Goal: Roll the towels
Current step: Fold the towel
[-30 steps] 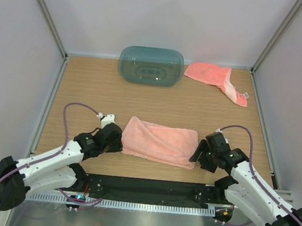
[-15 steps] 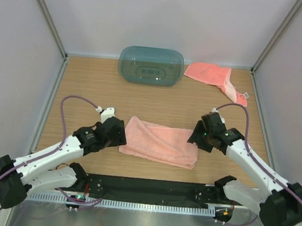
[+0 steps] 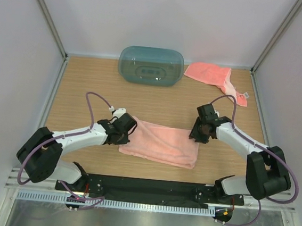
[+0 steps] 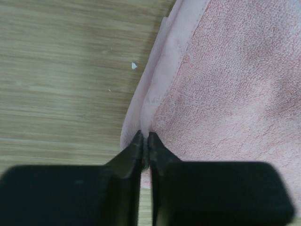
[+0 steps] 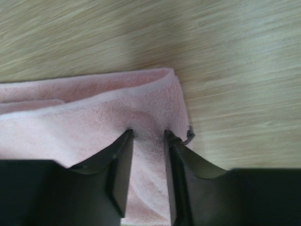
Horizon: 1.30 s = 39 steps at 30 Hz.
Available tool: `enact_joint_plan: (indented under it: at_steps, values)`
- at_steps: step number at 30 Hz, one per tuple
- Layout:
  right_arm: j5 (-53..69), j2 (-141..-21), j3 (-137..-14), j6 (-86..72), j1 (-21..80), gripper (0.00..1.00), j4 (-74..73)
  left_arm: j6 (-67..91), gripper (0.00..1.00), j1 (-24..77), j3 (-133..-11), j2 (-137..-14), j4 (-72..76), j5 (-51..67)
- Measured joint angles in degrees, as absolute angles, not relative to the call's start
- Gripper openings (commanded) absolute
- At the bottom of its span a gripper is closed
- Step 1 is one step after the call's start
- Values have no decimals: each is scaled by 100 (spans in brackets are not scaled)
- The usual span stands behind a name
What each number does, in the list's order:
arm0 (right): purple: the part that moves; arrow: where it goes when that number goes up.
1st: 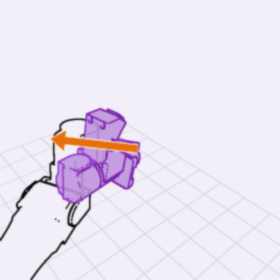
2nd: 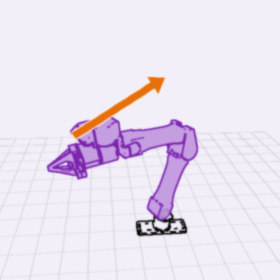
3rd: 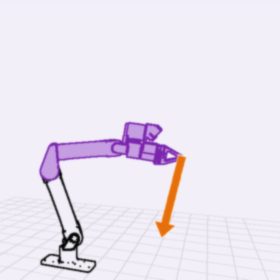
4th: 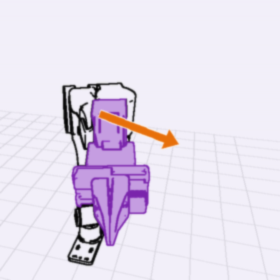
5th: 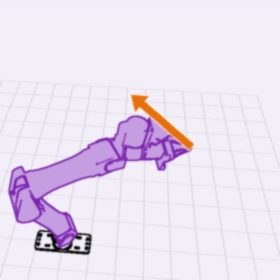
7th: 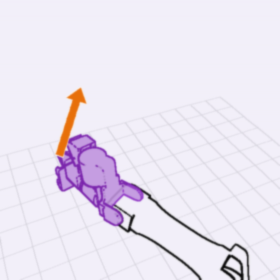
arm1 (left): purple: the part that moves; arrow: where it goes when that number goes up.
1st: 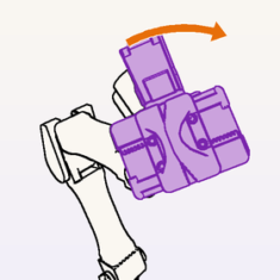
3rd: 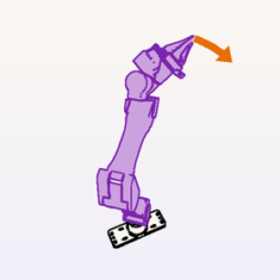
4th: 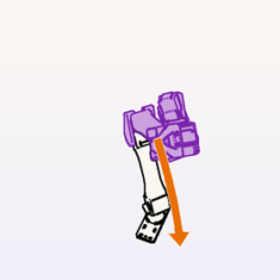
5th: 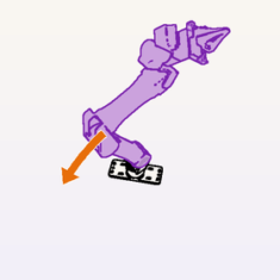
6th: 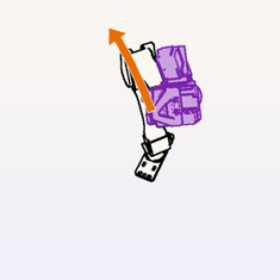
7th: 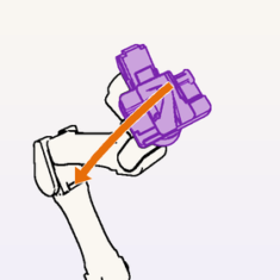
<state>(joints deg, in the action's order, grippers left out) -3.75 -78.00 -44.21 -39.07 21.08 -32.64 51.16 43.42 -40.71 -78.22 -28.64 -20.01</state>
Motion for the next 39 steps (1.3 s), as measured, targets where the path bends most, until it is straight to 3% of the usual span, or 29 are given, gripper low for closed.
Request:
enact_joint_plan:
  at_steps: [3,9,11,12,14,15,16,18,22,26,31,39]
  values:
    - [-303,-8149,-4381,-3819,1837,13,-3081,5105,0,4342,-3957,-7822,-2724,-1894]
    - [-5,-8372,-4372,-3774,1492,8,-2884,5234,0,4346,-3463,-7188,-2547,-1800]
    - [30,-8409,-4394,-3756,1466,22,-2871,5249,0,4346,-3319,-6952,-2550,-1800]
    - [51,-8420,-4399,-3747,1459,39,-2864,5256,0,4346,-3271,-6866,-2552,-1800]
    - [119,-8427,-4403,-3752,1450,52,-2805,5256,5,4346,-3216,-6770,-2556,-1800]
    - [169,-8420,-4405,-3741,1450,61,-2764,5245,13,4346,-3210,-6746,-2563,-1800]
    - [217,-8394,-4410,-3741,1457,65,-2729,5227,32,4346,-3212,-6731,-2576,-1804]
    - [228,-8281,-4410,-3710,1455,73,-2731,5159,57,4346,-3242,-6694,-2700,-1857]
    - [-126,-7738,-4491,-3603,1400,81,-3205,4952,68,4362,-3697,-6637,-3262,-2021]
    - [-585,-7054,-4980,-3583,1319,86,-3787,4711,70,4611,-4641,-6589,-3675,-2397]
    - [-1002,-6571,-5763,-3583,998,88,-4222,4445,70,5614,-5933,-6882,-3865,-2967]
    - [-923,-6525,-6202,-3468,-158,90,-4853,3736,73,7220,-7931,-9461,-3546,-3140]
